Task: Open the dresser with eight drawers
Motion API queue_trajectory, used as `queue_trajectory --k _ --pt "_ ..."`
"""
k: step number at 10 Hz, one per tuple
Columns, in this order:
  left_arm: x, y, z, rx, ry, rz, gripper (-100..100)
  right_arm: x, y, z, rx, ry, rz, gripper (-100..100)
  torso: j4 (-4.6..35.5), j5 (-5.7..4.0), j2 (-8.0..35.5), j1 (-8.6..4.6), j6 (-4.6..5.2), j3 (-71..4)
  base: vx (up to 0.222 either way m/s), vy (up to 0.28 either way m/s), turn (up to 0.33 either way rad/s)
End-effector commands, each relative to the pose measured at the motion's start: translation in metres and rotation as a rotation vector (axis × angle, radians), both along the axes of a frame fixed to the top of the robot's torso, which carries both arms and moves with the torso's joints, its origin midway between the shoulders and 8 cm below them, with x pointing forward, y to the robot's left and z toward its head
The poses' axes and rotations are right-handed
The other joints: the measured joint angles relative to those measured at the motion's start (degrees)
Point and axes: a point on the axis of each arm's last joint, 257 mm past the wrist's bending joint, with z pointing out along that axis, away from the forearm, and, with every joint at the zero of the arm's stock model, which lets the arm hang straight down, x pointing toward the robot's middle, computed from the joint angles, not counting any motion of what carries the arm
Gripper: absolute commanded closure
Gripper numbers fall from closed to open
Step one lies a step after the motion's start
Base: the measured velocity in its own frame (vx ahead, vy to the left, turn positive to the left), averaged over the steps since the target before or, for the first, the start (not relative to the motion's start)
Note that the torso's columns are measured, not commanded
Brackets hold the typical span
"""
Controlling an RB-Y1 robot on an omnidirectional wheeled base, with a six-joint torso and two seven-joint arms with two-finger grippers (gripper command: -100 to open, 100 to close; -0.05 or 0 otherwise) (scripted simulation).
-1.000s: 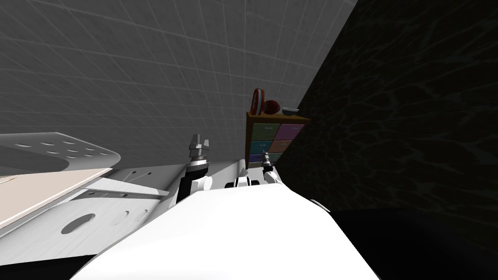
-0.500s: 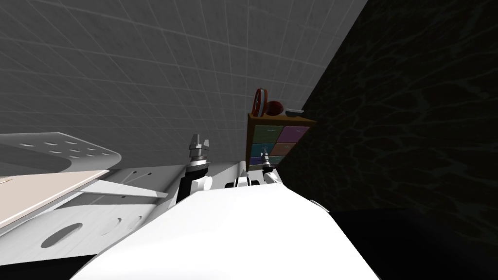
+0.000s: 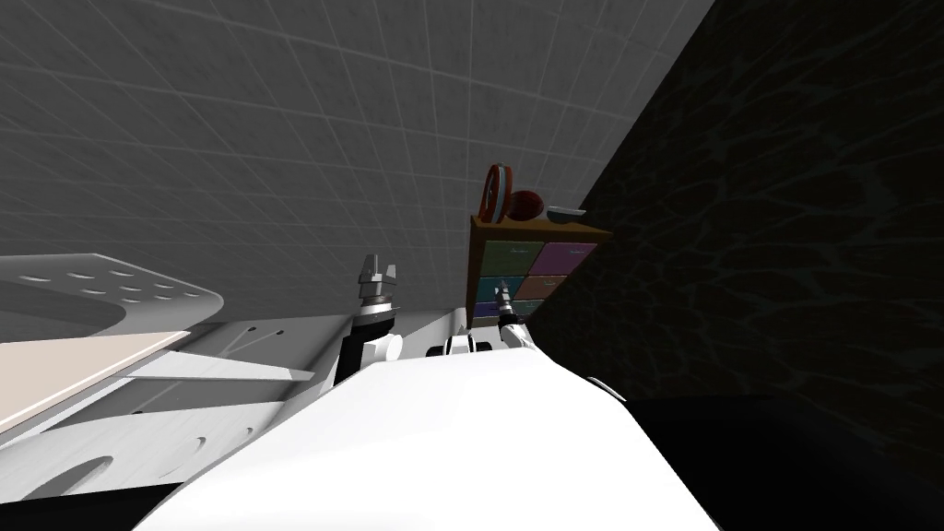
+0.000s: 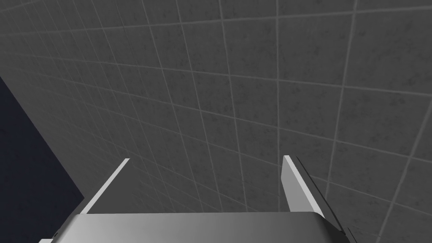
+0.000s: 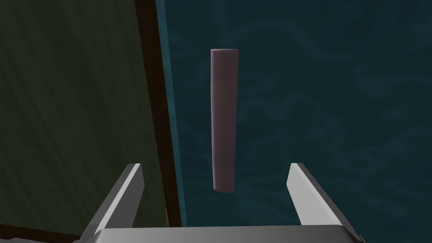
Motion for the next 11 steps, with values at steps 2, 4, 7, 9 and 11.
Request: queue_trajectory --k 2,4,7,9,11 --pt "0.0 0.0 0.0 0.0 0.0 0.0 0 -0.011 0.008 -0.006 -0.031 -0.007 0.015 -100 0.1 -0.02 -0.1 -0.11 -0.03 0.0 -0.021 -0.025 0.003" --pt "0.0 0.0 0.0 0.0 0.0 0.0 0 -0.018 0.013 -0.006 -0.064 -0.019 0.032 -100 -0.1 -0.08 -0.3 -0.29 -0.01 -0.2 0.018 -0.111 0.013" --pt "0.0 0.0 0.0 0.0 0.0 0.0 0 -0.011 0.009 0.0 -0.053 -0.018 0.025 -100 0.0 0.09 -0.2 0.3 -0.02 -0.1 0.024 -0.015 0.001" --pt "0.0 0.0 0.0 0.0 0.0 0.0 0 -0.012 0.012 0.002 -0.051 -0.017 0.036 100 0.0 0.01 0.0 0.02 0.0 0.0 -0.059 -0.009 -0.026" --pt "0.0 0.0 0.0 0.0 0.0 0.0 0 -0.013 0.015 0.004 -0.05 -0.018 0.043 100 0.2 0.02 0.5 -0.02 0.08 0.3 -0.181 -0.003 -0.04"
